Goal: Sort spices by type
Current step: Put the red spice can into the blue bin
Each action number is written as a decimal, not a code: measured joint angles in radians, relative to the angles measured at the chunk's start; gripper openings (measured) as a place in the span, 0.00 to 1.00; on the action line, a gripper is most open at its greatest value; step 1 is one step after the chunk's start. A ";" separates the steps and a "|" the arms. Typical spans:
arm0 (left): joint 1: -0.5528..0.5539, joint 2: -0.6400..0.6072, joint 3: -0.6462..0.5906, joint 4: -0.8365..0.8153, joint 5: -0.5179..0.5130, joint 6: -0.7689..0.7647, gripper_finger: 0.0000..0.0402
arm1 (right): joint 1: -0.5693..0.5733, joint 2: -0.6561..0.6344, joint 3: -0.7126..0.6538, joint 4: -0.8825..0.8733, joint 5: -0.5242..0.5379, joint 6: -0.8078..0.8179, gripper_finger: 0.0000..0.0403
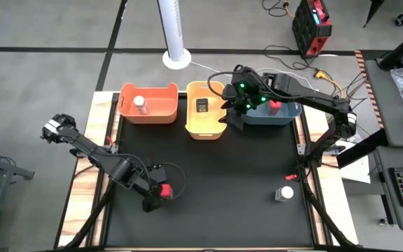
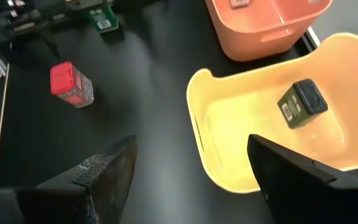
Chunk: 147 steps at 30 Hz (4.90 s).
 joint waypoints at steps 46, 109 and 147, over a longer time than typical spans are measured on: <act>0.024 0.084 -0.160 0.192 0.041 0.114 0.55 | 0.000 0.020 -0.002 0.013 0.001 0.013 0.72; 0.767 0.308 0.856 -0.019 0.168 1.126 0.52 | 0.024 0.011 0.000 0.137 -0.010 -0.167 0.78; 0.997 0.264 0.827 0.183 0.550 1.055 0.63 | -0.081 -0.216 -0.133 0.277 0.044 -0.121 0.39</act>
